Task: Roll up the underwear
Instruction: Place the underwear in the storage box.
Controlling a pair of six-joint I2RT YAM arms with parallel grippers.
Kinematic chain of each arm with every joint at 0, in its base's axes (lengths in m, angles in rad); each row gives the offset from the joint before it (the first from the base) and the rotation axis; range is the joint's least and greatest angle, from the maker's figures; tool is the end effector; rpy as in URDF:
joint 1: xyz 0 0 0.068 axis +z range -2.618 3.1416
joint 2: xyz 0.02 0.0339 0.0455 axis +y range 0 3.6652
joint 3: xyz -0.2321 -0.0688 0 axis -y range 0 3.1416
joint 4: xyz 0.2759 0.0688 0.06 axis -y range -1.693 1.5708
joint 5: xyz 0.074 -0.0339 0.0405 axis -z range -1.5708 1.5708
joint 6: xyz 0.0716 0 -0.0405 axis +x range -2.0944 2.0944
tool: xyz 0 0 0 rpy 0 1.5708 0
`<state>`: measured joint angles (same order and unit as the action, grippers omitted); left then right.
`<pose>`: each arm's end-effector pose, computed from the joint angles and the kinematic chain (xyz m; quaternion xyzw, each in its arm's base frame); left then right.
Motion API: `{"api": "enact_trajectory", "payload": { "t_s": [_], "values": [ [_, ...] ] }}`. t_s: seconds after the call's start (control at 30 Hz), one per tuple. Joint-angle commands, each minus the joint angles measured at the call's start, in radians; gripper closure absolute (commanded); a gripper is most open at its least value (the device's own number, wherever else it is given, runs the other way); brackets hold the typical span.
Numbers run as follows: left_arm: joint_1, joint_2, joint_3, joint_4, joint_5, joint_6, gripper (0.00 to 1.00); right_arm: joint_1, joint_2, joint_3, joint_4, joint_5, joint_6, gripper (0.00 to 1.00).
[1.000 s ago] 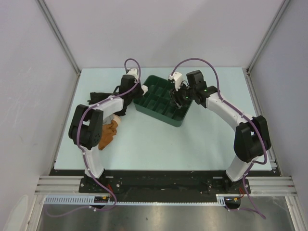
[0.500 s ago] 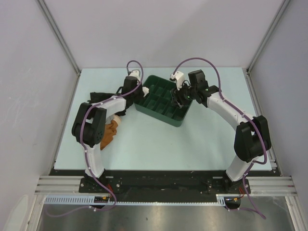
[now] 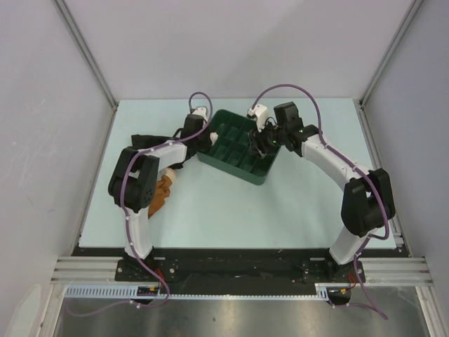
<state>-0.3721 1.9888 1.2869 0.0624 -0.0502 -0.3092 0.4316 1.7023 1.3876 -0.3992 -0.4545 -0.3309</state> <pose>0.4488 -0.1713 0.1065 0.0168 0.8932 -0.1288 0.4306 0.3828 0.2109 0.2247 -0.4166 0.7878 0.2250 0.3939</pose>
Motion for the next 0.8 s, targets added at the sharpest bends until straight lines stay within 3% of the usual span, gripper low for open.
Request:
{"api": "enact_trajectory", "payload": {
  "t_s": [0.0, 0.27, 0.77],
  "values": [
    [-0.01, 0.048, -0.001, -0.105, -0.01, 0.007, 1.0, -0.001, -0.012, 0.002, 0.011, -0.023, 0.015, 0.5],
    [-0.013, 0.104, 0.063, -0.174, 0.018, 0.028, 0.95, -0.007, -0.026, 0.001, 0.008, -0.024, 0.016, 0.5],
    [-0.008, 0.071, 0.169, -0.268, 0.019, 0.07, 0.67, -0.016, -0.036, 0.002, 0.008, -0.041, 0.016, 0.5]
  ]
}}
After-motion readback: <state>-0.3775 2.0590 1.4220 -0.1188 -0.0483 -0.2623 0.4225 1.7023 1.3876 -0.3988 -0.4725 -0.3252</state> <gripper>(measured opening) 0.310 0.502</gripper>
